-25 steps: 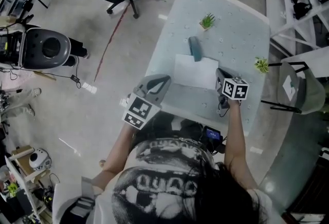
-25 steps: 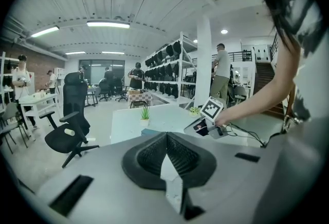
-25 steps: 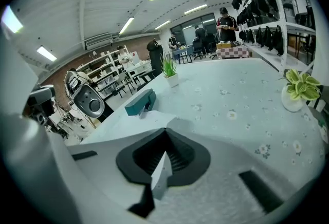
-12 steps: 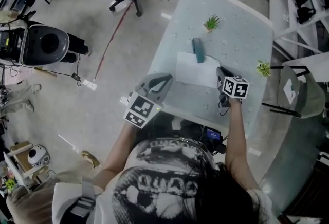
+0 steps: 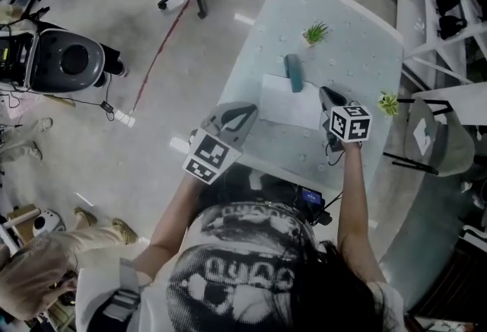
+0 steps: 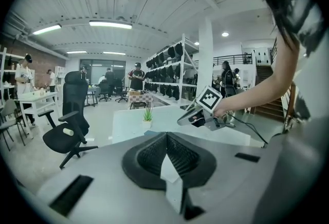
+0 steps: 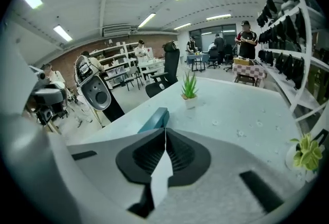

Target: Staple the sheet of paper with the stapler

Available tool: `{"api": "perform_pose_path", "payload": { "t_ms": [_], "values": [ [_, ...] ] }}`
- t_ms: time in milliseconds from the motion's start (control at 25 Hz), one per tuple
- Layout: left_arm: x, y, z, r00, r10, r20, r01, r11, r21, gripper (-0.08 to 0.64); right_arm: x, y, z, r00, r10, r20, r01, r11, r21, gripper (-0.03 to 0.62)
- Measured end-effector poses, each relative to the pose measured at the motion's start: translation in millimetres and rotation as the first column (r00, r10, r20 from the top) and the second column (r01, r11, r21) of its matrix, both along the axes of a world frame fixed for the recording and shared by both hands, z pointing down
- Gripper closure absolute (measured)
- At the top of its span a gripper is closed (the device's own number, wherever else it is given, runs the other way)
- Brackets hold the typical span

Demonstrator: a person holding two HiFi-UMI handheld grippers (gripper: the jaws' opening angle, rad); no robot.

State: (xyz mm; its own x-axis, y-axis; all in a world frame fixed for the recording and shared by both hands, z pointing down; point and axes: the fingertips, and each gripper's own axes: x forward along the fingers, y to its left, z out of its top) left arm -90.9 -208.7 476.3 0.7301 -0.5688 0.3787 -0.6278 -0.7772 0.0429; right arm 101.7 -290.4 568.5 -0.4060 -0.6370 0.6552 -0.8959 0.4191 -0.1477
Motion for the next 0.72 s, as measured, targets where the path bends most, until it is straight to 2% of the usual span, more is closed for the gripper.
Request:
{"api": "perform_pose_path", "payload": {
  "t_ms": [160,360,600,720],
  "values": [
    [2.5,-4.8,-1.2,1.0,0.008,-0.018,-0.008,1.0,0.005,0.568,-31.4,-11.6,-0.1,0.995,-0.094,-0.017,0.093,0.995,-0.023,0.588],
    [0.0,-8.9,-1.0,0.999,0.012,-0.032,-0.012,1.0,0.007,0.568,-58.6,-12.5,21.4,0.968,-0.232,-0.094,0.219,0.967,-0.13,0.588],
    [-13.7,-14.8,3.6,0.999,-0.006,-0.033,0.006,1.0,-0.008,0.568,-69.0,-9.8,37.6,0.902,-0.402,-0.157,0.346,0.891,-0.294,0.588],
    [-20.1,-18.0,9.1,0.999,-0.017,-0.034,0.016,1.0,-0.019,0.568,-70.5,-9.1,49.0,0.858,-0.483,-0.173,0.391,0.834,-0.389,0.588]
  ]
}}
